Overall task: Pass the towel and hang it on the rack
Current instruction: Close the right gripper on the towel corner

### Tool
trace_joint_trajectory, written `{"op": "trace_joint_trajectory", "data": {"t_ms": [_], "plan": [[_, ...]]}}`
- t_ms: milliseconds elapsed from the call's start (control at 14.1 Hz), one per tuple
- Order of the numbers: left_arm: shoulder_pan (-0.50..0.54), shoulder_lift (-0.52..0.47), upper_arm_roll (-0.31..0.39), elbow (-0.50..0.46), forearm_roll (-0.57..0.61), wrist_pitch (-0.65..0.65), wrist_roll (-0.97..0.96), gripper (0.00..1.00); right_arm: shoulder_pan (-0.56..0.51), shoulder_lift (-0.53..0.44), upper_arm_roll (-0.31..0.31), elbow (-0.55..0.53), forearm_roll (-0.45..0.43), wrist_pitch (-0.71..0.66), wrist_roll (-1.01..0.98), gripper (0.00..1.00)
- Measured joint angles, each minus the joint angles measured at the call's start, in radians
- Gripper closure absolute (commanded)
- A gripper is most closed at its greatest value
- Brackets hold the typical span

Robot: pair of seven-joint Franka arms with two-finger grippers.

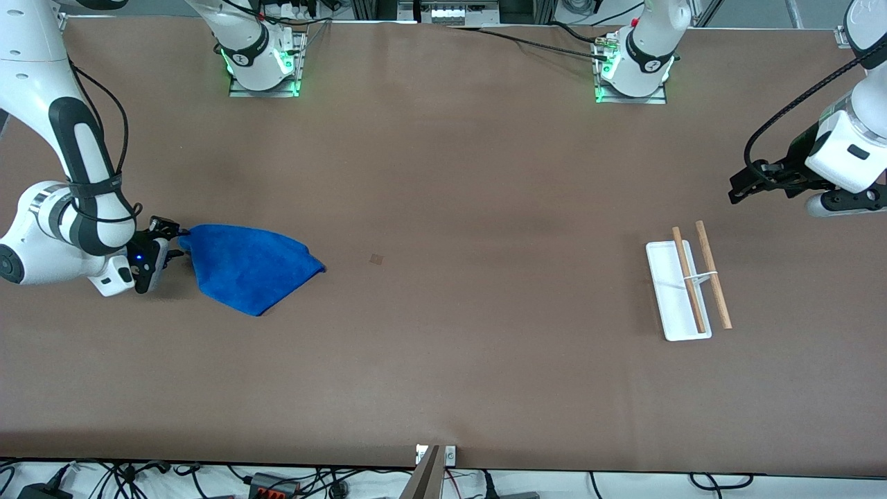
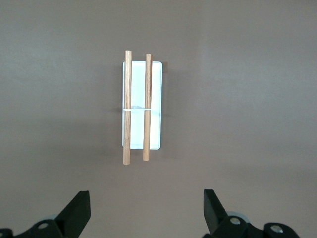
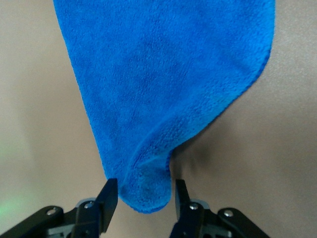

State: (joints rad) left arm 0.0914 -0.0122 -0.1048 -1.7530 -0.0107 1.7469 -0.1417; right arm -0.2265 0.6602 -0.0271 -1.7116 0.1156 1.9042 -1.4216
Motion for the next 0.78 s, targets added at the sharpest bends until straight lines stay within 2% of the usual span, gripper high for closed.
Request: {"op": "trace_joint_trajectory", "data": {"t_ms": [142, 569, 783], "plan": [[0.000, 0.008, 0.000, 0.006, 0.000, 0.000, 0.000, 0.00, -0.001, 0.000, 0.000, 0.000, 0.000, 0.000, -0.001, 0.48], [-0.001, 0.022, -0.001, 0.042, -0.002, -0.032, 0.001, 0.00, -0.001, 0.000, 0.001, 0.000, 0.000, -0.002, -0.004, 1.00], [0.001, 0.035, 0.000, 0.056, -0.002, -0.040, 0.004, 0.00, 0.000, 0.000, 0.002, 0.000, 0.000, -0.002, -0.004, 1.00]]}}
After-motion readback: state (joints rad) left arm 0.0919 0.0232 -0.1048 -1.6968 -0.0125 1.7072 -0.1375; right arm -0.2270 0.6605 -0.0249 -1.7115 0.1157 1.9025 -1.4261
